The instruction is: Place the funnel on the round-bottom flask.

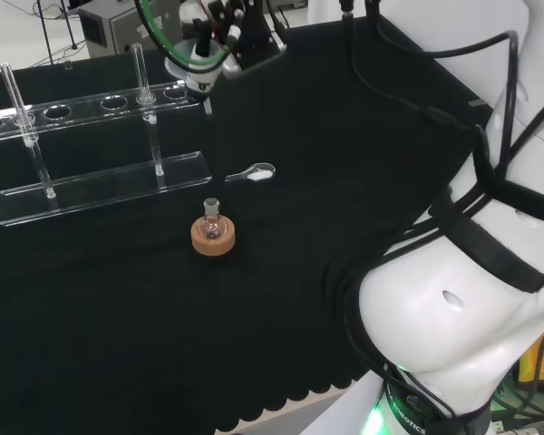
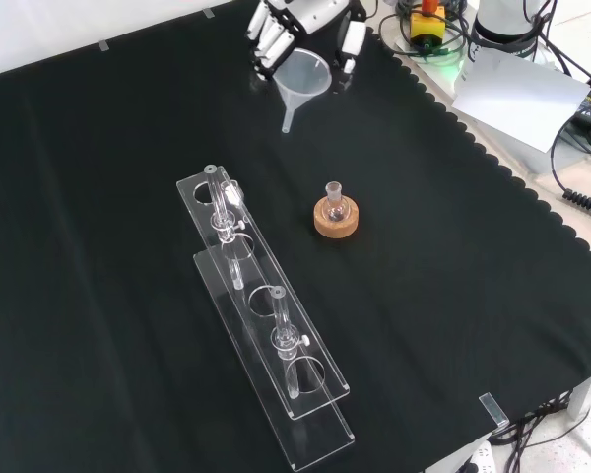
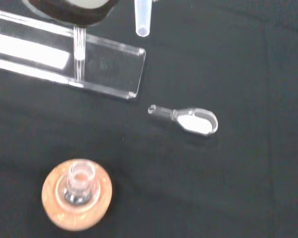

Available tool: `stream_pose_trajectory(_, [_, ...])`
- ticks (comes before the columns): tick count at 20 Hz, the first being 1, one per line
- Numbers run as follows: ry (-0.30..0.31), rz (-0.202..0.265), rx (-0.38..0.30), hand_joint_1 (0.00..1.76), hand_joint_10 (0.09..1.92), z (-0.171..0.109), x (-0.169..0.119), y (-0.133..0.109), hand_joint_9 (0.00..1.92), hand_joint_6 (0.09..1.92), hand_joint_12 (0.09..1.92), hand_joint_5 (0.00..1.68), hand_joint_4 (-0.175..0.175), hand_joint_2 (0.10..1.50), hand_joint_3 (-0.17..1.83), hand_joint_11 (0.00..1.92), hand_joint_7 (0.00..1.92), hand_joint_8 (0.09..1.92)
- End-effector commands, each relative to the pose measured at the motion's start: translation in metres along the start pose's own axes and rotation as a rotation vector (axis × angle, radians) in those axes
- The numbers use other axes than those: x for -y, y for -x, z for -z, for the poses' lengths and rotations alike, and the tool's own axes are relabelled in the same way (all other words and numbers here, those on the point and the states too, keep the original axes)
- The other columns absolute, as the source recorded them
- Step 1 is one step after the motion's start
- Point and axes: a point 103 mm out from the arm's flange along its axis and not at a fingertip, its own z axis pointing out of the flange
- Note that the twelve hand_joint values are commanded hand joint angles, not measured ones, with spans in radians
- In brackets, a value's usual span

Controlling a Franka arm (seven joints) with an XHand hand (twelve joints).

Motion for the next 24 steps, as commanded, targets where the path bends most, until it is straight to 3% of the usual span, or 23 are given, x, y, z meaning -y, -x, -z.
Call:
stream_pose_trajectory(1, [-0.023,-0.02,-0.078,0.93,0.58,-0.031,0.009,-0.003,1.0,0.82,1.21,0.69,-0.03,1.09,-0.17,0.61,0.65,0.71])
stream_pose_trajectory(15, [-0.105,-0.022,-0.103,0.92,0.58,-0.088,0.0,-0.018,1.0,0.83,1.22,0.69,-0.034,1.1,-0.17,0.62,0.65,0.71])
stream_pose_trajectory(24, [-0.113,-0.016,-0.128,0.91,0.58,-0.103,0.005,-0.026,1.0,0.83,1.22,0.69,-0.038,1.11,-0.17,0.62,0.65,0.72])
